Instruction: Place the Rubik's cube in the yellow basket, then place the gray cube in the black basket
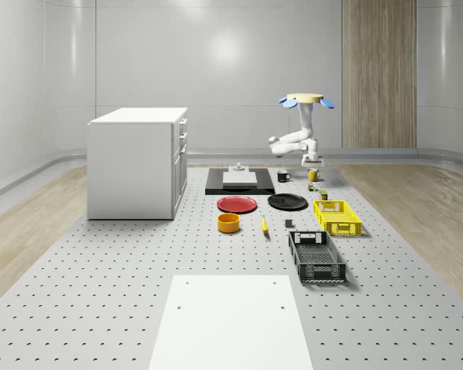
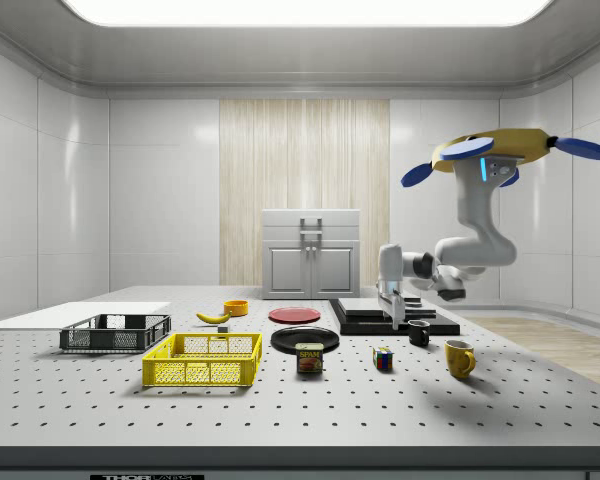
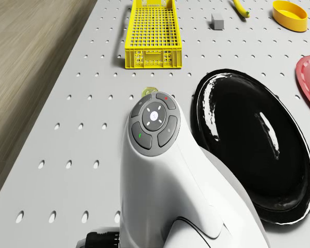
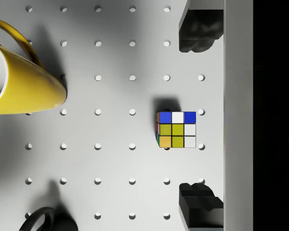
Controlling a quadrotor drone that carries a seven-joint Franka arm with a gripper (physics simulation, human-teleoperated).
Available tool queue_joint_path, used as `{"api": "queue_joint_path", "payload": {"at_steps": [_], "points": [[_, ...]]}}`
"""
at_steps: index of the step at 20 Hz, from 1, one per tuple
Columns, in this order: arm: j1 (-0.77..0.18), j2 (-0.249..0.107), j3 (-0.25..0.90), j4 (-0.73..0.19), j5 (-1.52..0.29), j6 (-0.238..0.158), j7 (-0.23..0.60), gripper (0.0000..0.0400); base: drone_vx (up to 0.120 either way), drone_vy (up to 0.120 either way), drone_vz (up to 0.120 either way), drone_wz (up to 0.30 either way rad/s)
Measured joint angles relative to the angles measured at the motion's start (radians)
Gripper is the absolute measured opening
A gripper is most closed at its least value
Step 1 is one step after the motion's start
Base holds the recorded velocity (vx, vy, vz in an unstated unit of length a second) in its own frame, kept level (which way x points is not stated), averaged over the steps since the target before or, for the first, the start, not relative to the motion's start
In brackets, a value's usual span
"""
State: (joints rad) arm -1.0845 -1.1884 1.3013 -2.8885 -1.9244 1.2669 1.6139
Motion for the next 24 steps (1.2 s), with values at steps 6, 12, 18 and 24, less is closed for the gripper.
{"api": "queue_joint_path", "payload": {"at_steps": [6, 12, 18, 24], "points": [[-0.009, -0.028, 0.008, 0.002, 0.014, 0.026, 0.008, 0.04, 0.073, -0.073, -0.12, 0.0], [-0.017, -0.055, 0.015, 0.004, 0.028, 0.05, 0.016, 0.04, 0.0, 0.0, -0.1, 0.0], [-0.024, -0.08, 0.021, 0.005, 0.039, 0.074, 0.023, 0.04, 0.0, 0.0, -0.08, 0.0], [-0.023, -0.115, -0.036, 0.016, -0.008, 0.126, 0.018, 0.04, 0.0, 0.0, 0.0, 0.0]]}}
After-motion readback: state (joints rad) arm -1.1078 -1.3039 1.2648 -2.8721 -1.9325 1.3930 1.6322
